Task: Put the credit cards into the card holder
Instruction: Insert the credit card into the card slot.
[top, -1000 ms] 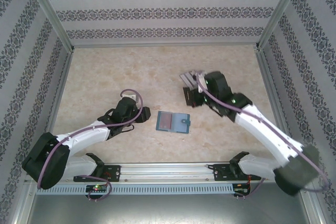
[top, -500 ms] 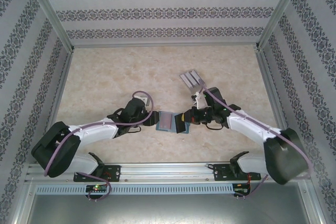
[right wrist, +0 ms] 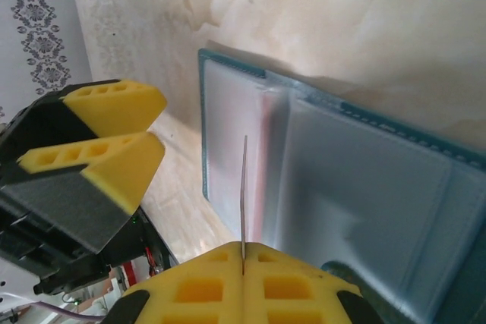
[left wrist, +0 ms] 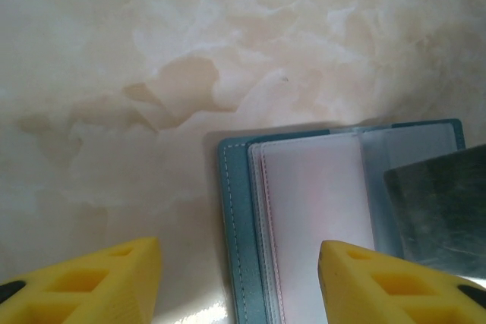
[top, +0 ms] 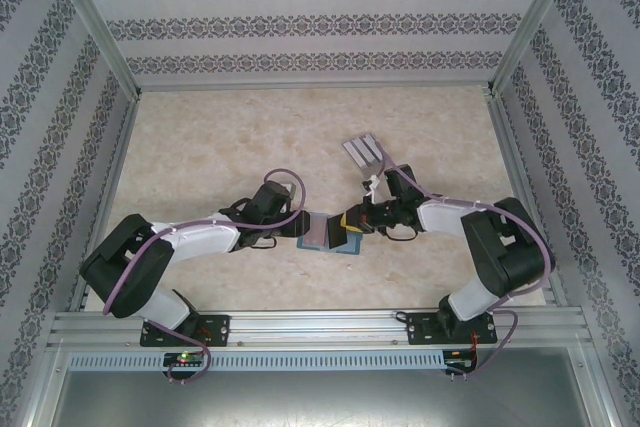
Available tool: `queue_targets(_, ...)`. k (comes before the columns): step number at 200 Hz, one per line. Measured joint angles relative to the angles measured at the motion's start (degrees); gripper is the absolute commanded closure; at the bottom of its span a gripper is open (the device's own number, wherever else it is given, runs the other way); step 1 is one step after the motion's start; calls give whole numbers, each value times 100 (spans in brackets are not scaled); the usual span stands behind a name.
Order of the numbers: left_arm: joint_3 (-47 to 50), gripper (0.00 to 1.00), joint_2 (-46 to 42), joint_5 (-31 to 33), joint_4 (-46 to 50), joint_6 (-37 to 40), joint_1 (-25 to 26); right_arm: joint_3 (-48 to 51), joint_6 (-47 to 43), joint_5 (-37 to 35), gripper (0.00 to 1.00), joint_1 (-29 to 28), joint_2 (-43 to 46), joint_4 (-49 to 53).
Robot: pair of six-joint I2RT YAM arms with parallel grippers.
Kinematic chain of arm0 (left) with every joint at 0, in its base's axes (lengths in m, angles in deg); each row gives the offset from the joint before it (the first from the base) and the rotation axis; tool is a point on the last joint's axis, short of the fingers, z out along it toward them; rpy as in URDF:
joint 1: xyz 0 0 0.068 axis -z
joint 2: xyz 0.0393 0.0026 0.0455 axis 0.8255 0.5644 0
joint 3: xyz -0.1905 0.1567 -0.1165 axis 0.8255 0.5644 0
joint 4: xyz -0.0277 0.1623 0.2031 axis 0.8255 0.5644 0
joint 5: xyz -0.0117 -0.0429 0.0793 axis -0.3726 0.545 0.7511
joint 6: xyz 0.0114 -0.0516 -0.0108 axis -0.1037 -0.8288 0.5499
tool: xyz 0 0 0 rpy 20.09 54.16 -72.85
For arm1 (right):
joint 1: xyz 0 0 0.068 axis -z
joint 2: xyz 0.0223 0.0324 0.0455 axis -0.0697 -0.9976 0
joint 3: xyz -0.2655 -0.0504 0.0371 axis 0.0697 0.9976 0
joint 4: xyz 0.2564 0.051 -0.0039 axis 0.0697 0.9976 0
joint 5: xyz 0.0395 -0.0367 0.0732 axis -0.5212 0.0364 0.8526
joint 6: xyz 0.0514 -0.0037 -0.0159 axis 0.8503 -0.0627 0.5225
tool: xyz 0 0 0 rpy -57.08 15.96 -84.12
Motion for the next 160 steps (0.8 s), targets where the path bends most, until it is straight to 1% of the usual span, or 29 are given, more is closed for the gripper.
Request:
queue_targets(23,0,43,0,66,22,-2,22,0,11,33,100,74,-205,-138)
queue_targets(51,-9,46,9,90,79,0,37,11,11,61,100,186,-234,-275)
queue_targets(62,-33,49,37,87,94,0,44,37,35,85,100,195,-267,-402)
queue_targets(74,-85,57,98,85,122,-11,59,66,122,146,100,210,-365,-575)
queue_targets(89,-157,62,188,81,155,2,87,105,173,214,100,210,-494,-752)
queue_targets(134,-219,71,267,186,291,-44,133,144,315,354,100,212,-693,-1117)
queue_targets(160,-269,73,299,275,376,-48,160,173,446,407,100,210,-748,-1342)
